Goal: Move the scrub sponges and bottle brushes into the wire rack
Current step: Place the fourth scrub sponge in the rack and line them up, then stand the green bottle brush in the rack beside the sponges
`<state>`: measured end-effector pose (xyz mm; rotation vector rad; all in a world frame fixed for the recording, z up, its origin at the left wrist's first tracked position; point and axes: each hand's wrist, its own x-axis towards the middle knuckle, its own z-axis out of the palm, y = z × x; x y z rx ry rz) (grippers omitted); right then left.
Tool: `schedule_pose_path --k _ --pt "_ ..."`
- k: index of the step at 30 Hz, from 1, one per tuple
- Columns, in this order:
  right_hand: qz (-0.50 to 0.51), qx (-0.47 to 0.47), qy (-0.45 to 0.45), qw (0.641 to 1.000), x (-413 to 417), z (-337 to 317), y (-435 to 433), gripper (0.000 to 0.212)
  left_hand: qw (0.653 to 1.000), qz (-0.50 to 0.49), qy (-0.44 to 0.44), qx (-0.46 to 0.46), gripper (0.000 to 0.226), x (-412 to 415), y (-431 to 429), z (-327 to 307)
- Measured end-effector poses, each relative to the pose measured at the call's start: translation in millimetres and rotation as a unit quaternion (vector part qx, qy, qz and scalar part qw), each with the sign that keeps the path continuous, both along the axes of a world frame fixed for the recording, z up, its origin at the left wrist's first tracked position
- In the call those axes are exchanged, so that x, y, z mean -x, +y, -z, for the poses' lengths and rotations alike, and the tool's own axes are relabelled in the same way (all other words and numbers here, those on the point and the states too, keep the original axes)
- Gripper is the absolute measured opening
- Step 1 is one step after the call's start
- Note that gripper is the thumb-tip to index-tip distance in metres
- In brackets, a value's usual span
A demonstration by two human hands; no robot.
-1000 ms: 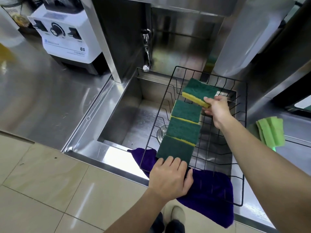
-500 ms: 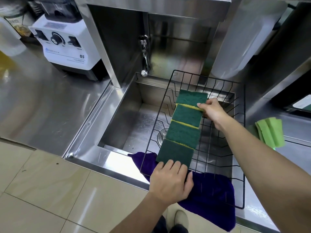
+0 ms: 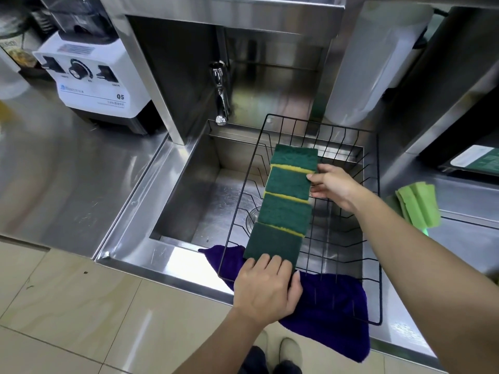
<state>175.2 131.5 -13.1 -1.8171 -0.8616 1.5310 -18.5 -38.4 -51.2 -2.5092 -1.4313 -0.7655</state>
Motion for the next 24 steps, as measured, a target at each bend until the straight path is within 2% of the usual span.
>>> schedule_pose_path --k 3,6,9,11,14,18,22,24 --pt "0.008 -0.02 -0.055 0.998 0.4 -3.0 -9.2 0.04 1.0 0.0 0.003 0.003 0.031 0.2 0.9 -1.0" --pt "0.047 -0.095 -0.115 0.988 -5.0 -13.4 -18.6 0.025 1.0 0.002 0.005 0.001 0.031 0.3 1.1 -1.8" --pt "0.091 -0.198 -0.249 0.944 -21.5 -30.0 -33.9 0.02 1.0 0.007 0.007 0.0 0.032 0.2 2.2 -2.0" --pt "0.117 -0.22 -0.352 0.902 -37.7 -36.9 -49.7 0.021 1.0 0.009 0.008 -0.003 0.033 -0.1 2.2 -2.0" --pt "0.152 -0.185 -0.425 0.873 -64.6 -35.5 -75.6 0.03 1.0 0.014 0.01 -0.012 0.034 0.1 1.9 -3.0" --pt "0.119 -0.051 -0.512 0.849 -95.5 -19.6 -115.7 0.055 0.999 0.024 0.021 -0.032 0.037 -0.5 2.4 -1.8" --pt "0.096 0.024 -0.512 0.853 -111.8 -4.3 -149.8 0.058 0.998 0.029 0.024 -0.045 0.044 -0.4 2.1 0.9" --pt "0.059 0.042 -0.498 0.864 -114.0 0.3 -159.5 0.052 0.998 0.031 0.023 -0.046 0.043 -2.5 1.7 0.0"
